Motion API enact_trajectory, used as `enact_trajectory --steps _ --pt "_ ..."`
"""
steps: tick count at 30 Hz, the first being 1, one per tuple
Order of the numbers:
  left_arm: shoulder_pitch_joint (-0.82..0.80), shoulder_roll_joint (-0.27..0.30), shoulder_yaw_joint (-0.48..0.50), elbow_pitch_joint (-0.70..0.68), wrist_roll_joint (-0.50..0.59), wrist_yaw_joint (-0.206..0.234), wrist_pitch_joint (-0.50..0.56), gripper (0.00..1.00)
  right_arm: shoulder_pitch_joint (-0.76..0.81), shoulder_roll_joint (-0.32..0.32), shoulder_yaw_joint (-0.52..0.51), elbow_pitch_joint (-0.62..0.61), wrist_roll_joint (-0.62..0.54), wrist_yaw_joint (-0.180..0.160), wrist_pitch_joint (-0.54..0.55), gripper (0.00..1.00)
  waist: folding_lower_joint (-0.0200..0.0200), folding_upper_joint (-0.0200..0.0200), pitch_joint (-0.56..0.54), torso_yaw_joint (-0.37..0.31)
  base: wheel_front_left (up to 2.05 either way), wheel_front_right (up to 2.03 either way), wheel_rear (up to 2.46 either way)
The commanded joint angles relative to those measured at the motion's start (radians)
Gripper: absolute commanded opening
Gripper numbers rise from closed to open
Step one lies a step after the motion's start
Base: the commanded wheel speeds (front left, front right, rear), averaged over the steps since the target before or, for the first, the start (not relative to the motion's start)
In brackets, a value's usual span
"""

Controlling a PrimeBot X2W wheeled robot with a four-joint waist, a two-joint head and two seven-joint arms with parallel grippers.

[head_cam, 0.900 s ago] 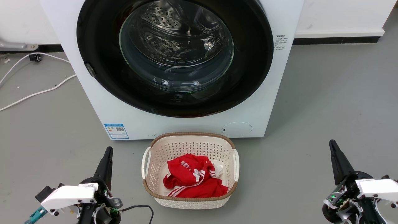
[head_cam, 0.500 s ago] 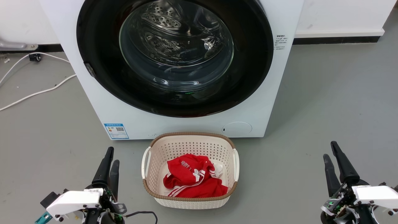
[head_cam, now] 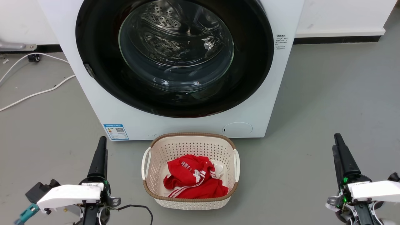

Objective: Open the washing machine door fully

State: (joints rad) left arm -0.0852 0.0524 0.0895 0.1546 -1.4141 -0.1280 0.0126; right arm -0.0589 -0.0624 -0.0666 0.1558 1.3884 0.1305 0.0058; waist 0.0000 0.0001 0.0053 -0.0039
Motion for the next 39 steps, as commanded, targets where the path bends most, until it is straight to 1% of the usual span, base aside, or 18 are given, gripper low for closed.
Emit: enact_trajectory --steps 1,7,8,16,23,27,39 --pt "-0.016 0.004 0.01 -0.028 0.045 -0.002 -0.01 1.0 -0.012 -0.002 0.005 -0.034 -0.055 0.0 -0.009 1.0 0.0 -0.0001 0.0 0.0 0.0 0.0 0.0" --pt "-0.015 0.004 0.015 -0.069 0.189 -0.002 -0.034 1.0 -0.005 -0.001 0.019 -0.078 -0.221 0.0 -0.033 1.0 0.0 -0.0001 0.001 -0.001 0.0 0.0 0.0" --pt "-0.012 0.004 0.009 -0.088 0.258 0.003 -0.045 1.0 0.0 0.0 0.023 -0.094 -0.294 0.0 -0.044 1.0 0.0 -0.0001 0.001 -0.001 0.0 0.0 0.0" --pt "0.003 0.003 -0.022 -0.12 0.433 0.016 -0.074 1.0 0.017 0.002 0.033 -0.118 -0.49 0.0 -0.071 1.0 0.0 -0.0001 -0.001 -0.001 0.0 0.0 0.0" --pt "0.013 0.003 -0.046 -0.129 0.598 0.034 -0.097 1.0 0.029 0.003 0.042 -0.128 -0.634 0.0 -0.094 1.0 0.0 -0.0001 -0.003 -0.001 0.0 0.0 0.0" --pt "0.02 0.004 -0.056 -0.132 0.673 0.044 -0.109 1.0 0.034 0.004 0.046 -0.133 -0.712 0.0 -0.107 1.0 0.0 -0.0001 -0.005 -0.001 0.0 0.0 0.0" --pt "0.031 0.022 -0.079 -0.135 0.832 0.075 -0.142 1.0 0.048 0.006 0.051 -0.145 -0.895 0.0 -0.127 1.0 0.0 -0.0001 -0.003 -0.002 0.0 0.0 0.0"
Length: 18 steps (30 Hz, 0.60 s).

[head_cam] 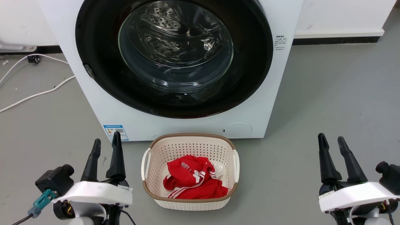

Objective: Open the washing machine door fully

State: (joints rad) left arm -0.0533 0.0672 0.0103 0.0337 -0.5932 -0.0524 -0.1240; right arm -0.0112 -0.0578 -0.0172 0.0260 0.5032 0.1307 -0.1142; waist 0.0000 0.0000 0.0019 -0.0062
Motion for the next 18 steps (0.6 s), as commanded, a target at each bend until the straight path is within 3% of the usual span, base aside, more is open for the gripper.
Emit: enact_trajectory --steps 1,18 --pt "0.0 0.009 -0.002 -0.013 0.023 0.003 -0.008 1.0 0.001 0.001 0.003 -0.016 -0.026 0.0 -0.007 1.0 0.0 0.0 0.0 0.0 0.0 0.0 0.0" --pt "0.01 0.038 -0.043 -0.005 0.215 0.055 -0.051 1.0 0.015 0.004 0.004 -0.03 -0.232 0.0 -0.011 1.0 0.0 0.0 0.001 -0.001 0.0 0.0 0.0"
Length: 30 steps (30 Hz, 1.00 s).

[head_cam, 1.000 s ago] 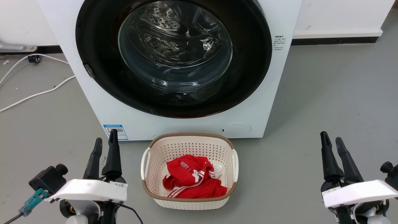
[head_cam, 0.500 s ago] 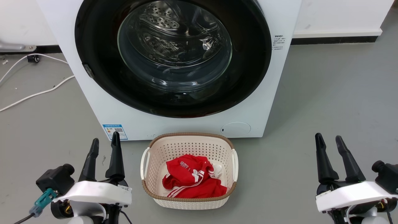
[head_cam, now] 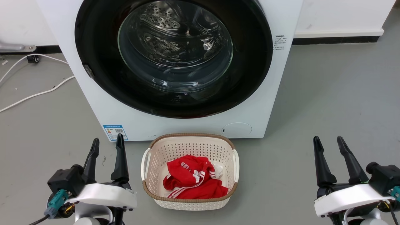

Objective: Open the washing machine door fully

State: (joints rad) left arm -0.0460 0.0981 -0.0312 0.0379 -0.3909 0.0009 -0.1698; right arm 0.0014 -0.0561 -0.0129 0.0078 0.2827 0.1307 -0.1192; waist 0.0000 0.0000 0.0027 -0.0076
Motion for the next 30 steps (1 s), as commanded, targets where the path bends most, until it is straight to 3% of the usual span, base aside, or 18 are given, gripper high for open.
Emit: enact_trajectory --steps 1,30 --pt "0.004 0.007 -0.005 -0.009 0.021 0.005 -0.007 1.0 0.004 0.002 -0.001 -0.012 -0.021 0.0 -0.007 1.0 0.0 0.0 0.0 0.0 0.0 0.0 0.0" --pt "0.024 0.017 -0.037 -0.039 0.256 0.055 -0.067 1.0 0.021 0.006 0.021 -0.02 -0.23 0.0 -0.026 1.0 0.0 0.0 0.001 -0.001 0.0 0.0 0.0"
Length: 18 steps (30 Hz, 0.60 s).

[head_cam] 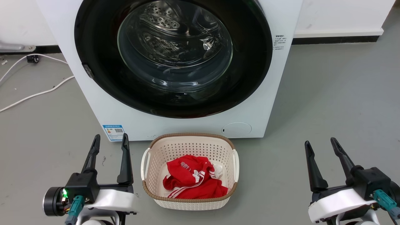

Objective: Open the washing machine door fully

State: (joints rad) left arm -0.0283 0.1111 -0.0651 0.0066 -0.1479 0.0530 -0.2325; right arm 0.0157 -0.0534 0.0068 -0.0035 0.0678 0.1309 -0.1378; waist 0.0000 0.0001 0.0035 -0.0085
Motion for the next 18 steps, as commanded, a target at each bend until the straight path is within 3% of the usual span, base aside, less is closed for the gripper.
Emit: enact_trajectory --steps 1,18 --pt "0.008 0.003 -0.003 -0.007 0.02 0.003 -0.008 1.0 0.006 0.003 0.002 -0.009 -0.017 0.0 -0.008 1.0 0.0 -0.0001 0.0 0.0 0.0 0.0 0.0" --pt "0.024 -0.011 0.003 -0.005 0.115 0.001 -0.035 1.0 0.016 0.005 0.014 -0.011 -0.072 0.0 -0.02 1.0 0.0 -0.0001 0.0 -0.004 0.0 0.0 0.0"
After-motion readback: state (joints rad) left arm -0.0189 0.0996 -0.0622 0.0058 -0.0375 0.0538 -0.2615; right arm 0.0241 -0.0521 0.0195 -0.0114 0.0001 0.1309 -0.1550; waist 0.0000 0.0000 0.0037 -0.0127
